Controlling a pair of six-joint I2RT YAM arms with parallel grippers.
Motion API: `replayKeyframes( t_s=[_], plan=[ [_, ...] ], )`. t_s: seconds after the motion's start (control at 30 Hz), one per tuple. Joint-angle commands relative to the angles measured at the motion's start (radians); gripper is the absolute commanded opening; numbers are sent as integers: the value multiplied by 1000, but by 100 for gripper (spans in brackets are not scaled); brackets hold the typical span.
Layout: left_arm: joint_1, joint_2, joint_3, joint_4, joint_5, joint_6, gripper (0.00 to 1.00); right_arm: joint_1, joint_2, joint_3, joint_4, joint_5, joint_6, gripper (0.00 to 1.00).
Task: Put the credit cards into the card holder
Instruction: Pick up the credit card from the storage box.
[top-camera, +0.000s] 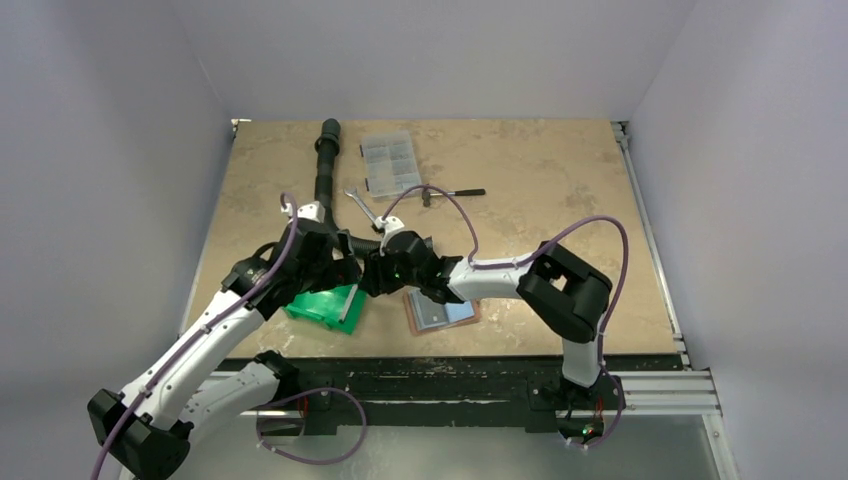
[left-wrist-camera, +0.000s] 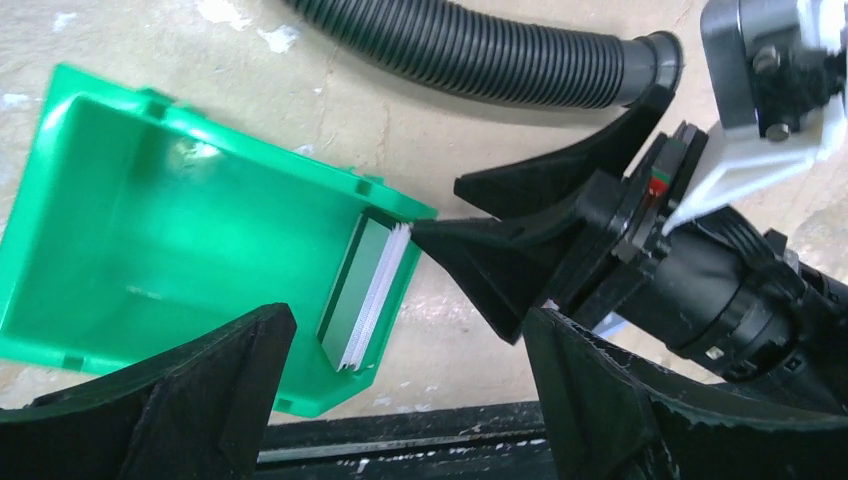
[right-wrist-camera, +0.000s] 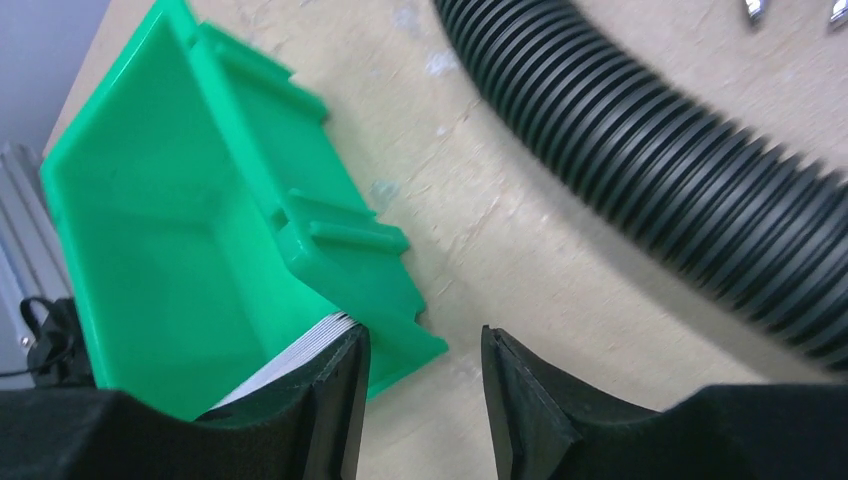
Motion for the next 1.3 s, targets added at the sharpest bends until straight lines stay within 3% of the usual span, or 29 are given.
replayKeyframes(
  t_s=[0.0, 0.17, 0.37, 0.77, 0.93, 1.27],
  plan=[
    [5, 15, -41, 131, 34, -3, 98, -39, 20, 76, -26, 18, -46, 53],
    [5, 60, -131, 231, 30, -23, 100, -93, 41, 166, -153, -24, -55, 59],
    [4, 99, -174, 328, 38, -23, 100, -129, -86, 95, -281, -30, -72, 71],
    [4, 265, -201, 456, 95, 25, 96, -244, -351, -185, -296, -63, -50, 73],
    [4, 284, -237, 504, 153, 6, 96, -296, -373, -234, -327, -46, -31, 73],
    [4, 282, -254, 517, 185, -13, 84, -342, -474, -272, -331, -41, -49, 73]
  ],
)
